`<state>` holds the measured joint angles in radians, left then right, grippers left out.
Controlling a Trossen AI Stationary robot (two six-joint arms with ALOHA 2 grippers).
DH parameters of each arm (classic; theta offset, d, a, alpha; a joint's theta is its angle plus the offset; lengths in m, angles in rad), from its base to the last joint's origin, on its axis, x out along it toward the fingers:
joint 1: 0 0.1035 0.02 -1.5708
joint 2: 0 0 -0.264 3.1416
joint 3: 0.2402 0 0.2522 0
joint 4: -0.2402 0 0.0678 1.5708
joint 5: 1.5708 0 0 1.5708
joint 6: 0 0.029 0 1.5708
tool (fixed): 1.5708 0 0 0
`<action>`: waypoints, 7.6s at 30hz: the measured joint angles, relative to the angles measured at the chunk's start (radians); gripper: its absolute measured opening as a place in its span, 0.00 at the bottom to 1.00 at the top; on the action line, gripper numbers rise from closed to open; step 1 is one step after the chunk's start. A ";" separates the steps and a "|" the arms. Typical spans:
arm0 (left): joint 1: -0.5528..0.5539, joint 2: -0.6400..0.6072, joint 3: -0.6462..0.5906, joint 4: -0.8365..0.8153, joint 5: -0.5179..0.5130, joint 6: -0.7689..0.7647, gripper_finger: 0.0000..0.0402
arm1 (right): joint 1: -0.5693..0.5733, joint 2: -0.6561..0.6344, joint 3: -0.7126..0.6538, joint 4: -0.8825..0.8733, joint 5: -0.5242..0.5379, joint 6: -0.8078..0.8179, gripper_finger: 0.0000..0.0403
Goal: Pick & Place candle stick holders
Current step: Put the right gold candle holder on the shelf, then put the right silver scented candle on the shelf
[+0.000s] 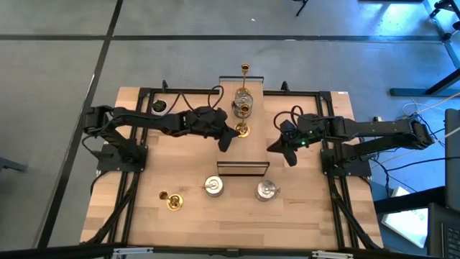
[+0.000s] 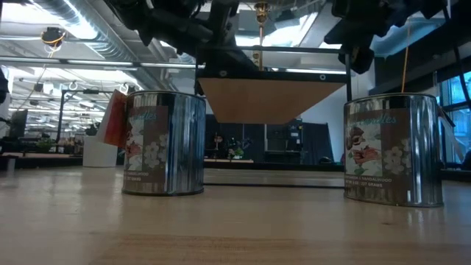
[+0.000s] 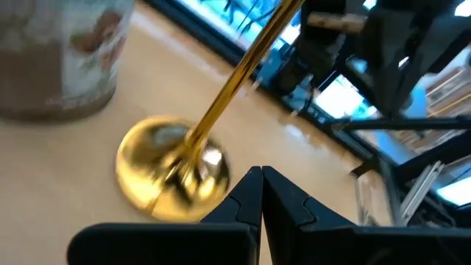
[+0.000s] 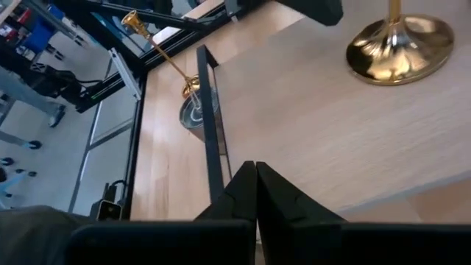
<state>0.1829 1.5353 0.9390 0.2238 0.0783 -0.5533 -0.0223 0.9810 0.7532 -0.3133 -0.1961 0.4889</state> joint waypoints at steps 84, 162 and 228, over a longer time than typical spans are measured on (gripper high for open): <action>0.024 0.113 0.194 -0.047 -0.115 -0.033 0.00 | 0.000 -0.007 0.000 -0.011 0.030 -0.011 0.00; -0.343 -0.231 0.194 -0.312 0.012 0.139 0.00 | 0.946 0.479 0.436 -0.098 0.694 0.742 0.00; -0.379 -0.230 0.193 -0.386 -0.004 0.192 0.00 | 0.534 0.605 0.435 -0.536 0.337 0.801 0.99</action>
<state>-0.1959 1.3052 1.1316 -0.1619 0.0742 -0.3618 0.5112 1.5856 1.1881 -0.8494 0.1408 1.2898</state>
